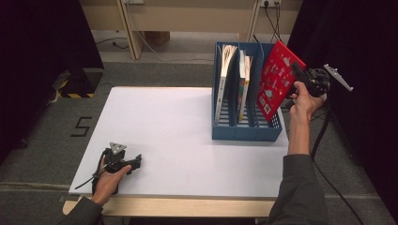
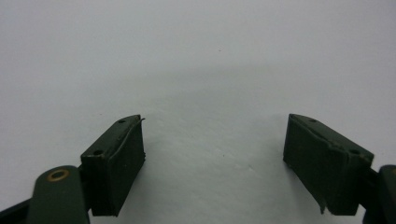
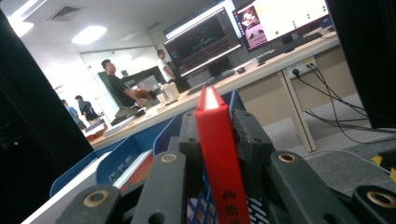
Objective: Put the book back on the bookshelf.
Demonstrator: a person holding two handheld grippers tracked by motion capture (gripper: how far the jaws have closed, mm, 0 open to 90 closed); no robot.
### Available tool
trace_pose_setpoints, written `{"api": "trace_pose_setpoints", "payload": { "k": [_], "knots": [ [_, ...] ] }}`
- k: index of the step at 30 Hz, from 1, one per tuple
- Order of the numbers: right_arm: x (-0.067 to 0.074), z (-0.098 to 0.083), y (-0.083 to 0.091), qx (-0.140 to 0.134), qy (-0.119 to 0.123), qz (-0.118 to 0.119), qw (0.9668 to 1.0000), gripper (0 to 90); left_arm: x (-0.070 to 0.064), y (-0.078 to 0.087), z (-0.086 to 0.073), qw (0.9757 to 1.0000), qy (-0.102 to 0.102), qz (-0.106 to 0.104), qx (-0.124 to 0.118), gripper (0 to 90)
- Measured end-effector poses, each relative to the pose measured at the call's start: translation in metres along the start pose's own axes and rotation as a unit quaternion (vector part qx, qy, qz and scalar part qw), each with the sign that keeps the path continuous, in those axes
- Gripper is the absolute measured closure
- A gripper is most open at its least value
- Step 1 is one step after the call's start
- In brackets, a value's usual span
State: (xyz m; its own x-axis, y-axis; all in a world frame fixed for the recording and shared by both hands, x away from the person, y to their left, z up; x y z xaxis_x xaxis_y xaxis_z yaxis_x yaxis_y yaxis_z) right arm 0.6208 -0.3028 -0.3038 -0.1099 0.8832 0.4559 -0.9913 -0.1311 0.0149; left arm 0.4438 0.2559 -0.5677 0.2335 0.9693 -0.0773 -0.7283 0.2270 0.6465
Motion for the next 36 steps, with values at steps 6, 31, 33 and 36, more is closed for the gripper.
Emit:
{"api": "trace_pose_setpoints", "payload": {
  "k": [6,31,33,36],
  "knots": [
    [-0.012,-0.006,0.012,-0.017,-0.019,0.007,0.9997,75.0,0.0,0.0,0.0,1.0,-0.001,0.001,0.002,19.5],
    [-0.02,-0.057,0.031,-0.009,-0.021,0.002,0.9997,73.5,0.0,0.0,0.0,1.0,0.001,-0.002,0.001,19.7],
    [-0.017,-0.058,0.032,-0.007,-0.023,0.008,0.9997,73.0,0.0,0.0,0.0,1.0,0.0,-0.001,0.002,19.3],
    [-0.015,-0.06,0.033,-0.007,-0.023,0.012,0.9997,72.6,-0.001,0.0,0.0,1.0,-0.004,0.001,0.0,19.8]
  ]
}}
Point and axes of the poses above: each handheld gripper's, and its own axes: y roughly backward along the jaws, z roughly out of its top, x roughly to its left, the point moved 10 cm from there along -y, roughly forward along the jaws, and after that the axes turned 5 degrees about -z, right-handed, at the moved point
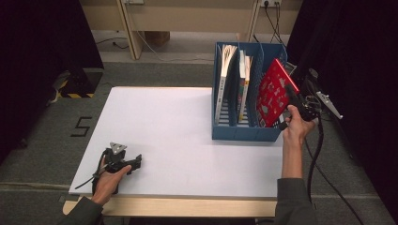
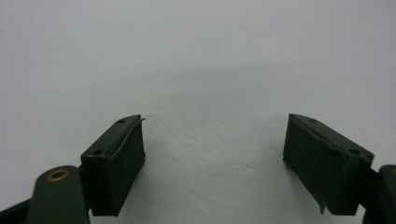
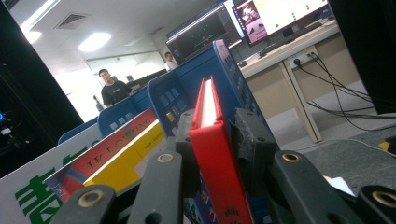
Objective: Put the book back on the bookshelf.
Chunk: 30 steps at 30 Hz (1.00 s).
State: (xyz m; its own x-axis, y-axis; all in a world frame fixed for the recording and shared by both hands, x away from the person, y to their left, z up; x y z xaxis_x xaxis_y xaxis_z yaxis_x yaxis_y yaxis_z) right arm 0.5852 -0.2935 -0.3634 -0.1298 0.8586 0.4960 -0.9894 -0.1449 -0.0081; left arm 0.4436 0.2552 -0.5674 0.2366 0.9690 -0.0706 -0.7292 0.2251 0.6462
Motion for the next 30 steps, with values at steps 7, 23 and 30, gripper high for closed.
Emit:
{"api": "trace_pose_setpoints", "payload": {
  "k": [7,23,30],
  "knots": [
    [0.008,-0.01,-0.013,0.021,0.011,0.001,0.9997,71.0,0.0,0.0,0.0,1.0,-0.004,0.001,0.002,19.7],
    [0.034,-0.024,-0.058,0.046,0.015,-0.008,0.9988,63.5,-0.001,-0.001,0.0,1.0,-0.001,-0.006,0.003,19.6],
    [0.037,-0.039,-0.054,0.063,0.006,0.01,0.9979,55.8,0.0,-0.001,0.0,1.0,0.002,-0.009,0.003,19.1]
  ]
}}
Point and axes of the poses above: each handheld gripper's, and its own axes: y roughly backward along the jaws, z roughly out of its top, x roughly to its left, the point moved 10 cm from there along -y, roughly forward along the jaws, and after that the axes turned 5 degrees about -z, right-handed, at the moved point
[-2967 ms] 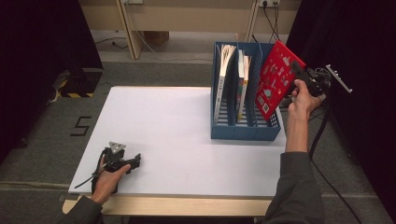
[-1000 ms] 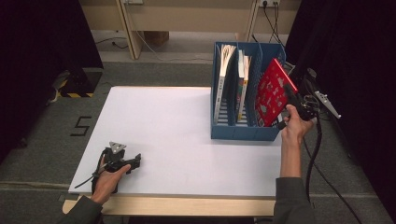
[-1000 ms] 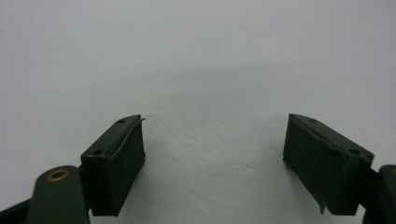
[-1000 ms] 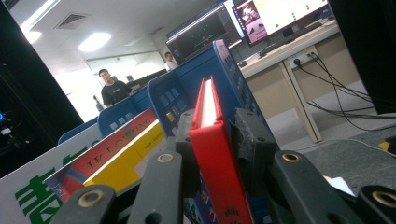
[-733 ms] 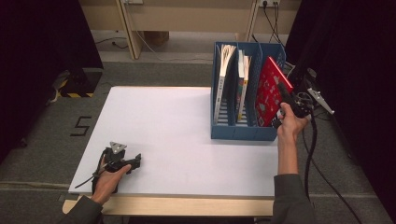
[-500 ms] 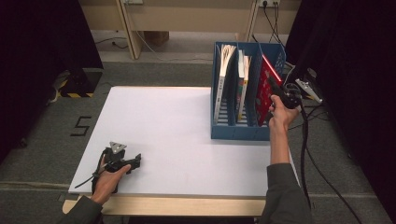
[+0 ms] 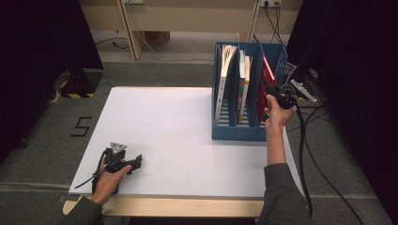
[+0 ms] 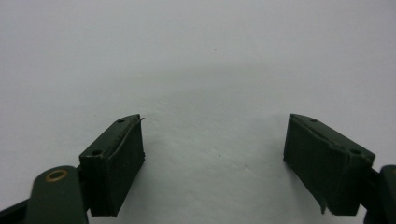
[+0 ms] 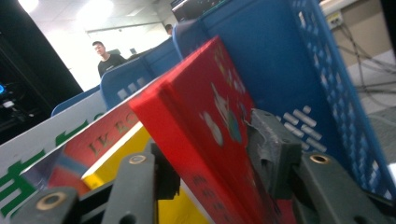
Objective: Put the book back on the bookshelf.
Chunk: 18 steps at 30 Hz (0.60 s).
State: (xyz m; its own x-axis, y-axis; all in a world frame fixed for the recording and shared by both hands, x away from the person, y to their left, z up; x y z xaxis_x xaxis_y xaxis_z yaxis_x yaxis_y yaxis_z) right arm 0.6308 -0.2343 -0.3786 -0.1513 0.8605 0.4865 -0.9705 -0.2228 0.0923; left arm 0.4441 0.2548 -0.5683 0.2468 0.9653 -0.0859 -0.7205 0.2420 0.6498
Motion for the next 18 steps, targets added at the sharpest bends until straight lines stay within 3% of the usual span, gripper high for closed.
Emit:
{"api": "trace_pose_setpoints", "payload": {
  "k": [4,6,13,14,17,18],
  "knots": [
    [0.0004,-0.0046,0.0012,0.004,-0.01,0.002,0.9999,54.9,-0.0003,-0.0002,0.0001,1.0,0.0,0.0,0.0,18.8],
    [0.0017,-0.0052,-0.0015,0.009,0.002,0.003,1.0,54.1,-0.0003,-0.0003,0.0001,1.0,-0.001,0.0,0.0,18.6],
    [0.0008,-0.0058,-0.0027,0.012,-0.006,0.005,0.9999,52.8,0.0003,-0.0006,0.0008,1.0,0.0,-0.003,0.001,18.3],
    [0.001,-0.0065,-0.0018,0.015,-0.005,0.007,0.9998,52.2,0.0011,-0.0007,0.0015,1.0,-0.003,0.0,-0.001,18.2],
    [0.0019,-0.0094,0.0022,0.028,0.003,0.012,0.9995,48.9,0.0083,-0.0014,0.0052,0.9987,-0.041,0.028,-0.006,18.1],
    [0.0015,-0.0105,0.0049,0.034,0.008,0.017,0.9993,48.1,0.0091,-0.0021,0.0051,0.999,-0.039,0.024,-0.004,17.1]
  ]
}}
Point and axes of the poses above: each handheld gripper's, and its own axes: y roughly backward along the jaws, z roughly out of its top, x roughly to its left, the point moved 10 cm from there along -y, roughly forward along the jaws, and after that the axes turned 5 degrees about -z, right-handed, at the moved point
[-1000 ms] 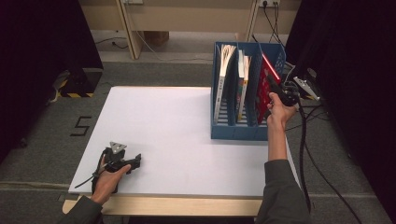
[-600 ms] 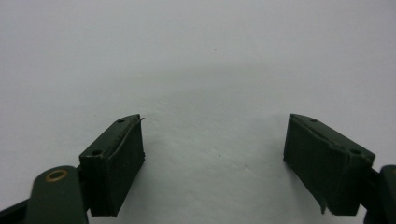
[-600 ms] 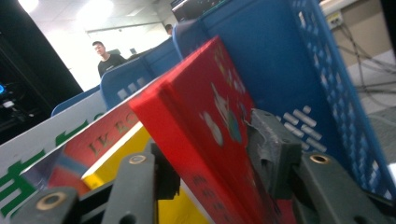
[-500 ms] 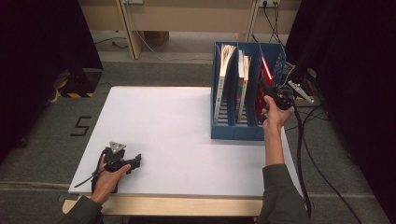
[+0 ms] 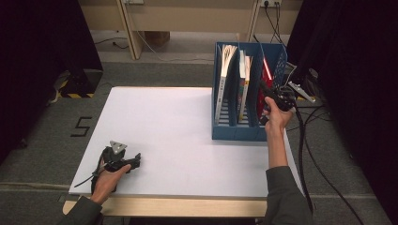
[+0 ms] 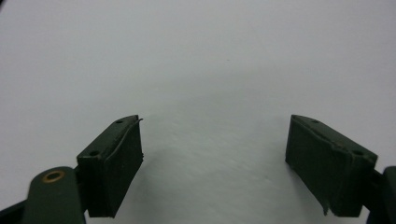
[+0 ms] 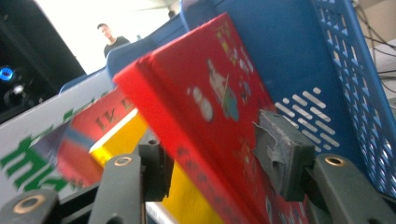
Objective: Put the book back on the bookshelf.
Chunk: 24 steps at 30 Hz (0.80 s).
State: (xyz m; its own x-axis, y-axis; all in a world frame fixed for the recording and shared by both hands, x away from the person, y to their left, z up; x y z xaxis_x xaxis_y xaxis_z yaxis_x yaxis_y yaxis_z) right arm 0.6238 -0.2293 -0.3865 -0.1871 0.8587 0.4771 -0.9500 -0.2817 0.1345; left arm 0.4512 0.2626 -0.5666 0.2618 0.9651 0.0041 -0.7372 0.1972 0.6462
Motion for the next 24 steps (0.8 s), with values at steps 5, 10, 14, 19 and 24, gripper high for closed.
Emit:
{"api": "trace_pose_setpoints", "payload": {
  "k": [5,10,14,19,24],
  "knots": [
    [-0.005,-0.006,0.013,0.016,0.015,0.005,0.9997,42.5,0.005,-0.003,-0.002,0.999,0.035,-0.026,0.012,13.4],
    [-0.009,-0.01,0.033,0.03,0.042,0.007,0.9986,37.4,0.004,-0.003,-0.002,0.9989,0.034,-0.028,0.013,13.1],
    [-0.007,-0.015,0.051,0.044,0.058,0.019,0.9972,32.0,0.004,-0.003,-0.002,0.999,0.033,-0.026,0.013,13.0],
    [0.002,-0.029,0.07,0.061,0.1,0.026,0.9928,25.9,0.004,-0.003,-0.002,0.999,0.034,-0.025,0.012,13.0],
    [0.018,-0.057,0.088,0.099,0.113,0.052,0.9873,21.9,0.004,-0.003,-0.002,0.999,0.035,-0.025,0.011,13.0]
  ]
}}
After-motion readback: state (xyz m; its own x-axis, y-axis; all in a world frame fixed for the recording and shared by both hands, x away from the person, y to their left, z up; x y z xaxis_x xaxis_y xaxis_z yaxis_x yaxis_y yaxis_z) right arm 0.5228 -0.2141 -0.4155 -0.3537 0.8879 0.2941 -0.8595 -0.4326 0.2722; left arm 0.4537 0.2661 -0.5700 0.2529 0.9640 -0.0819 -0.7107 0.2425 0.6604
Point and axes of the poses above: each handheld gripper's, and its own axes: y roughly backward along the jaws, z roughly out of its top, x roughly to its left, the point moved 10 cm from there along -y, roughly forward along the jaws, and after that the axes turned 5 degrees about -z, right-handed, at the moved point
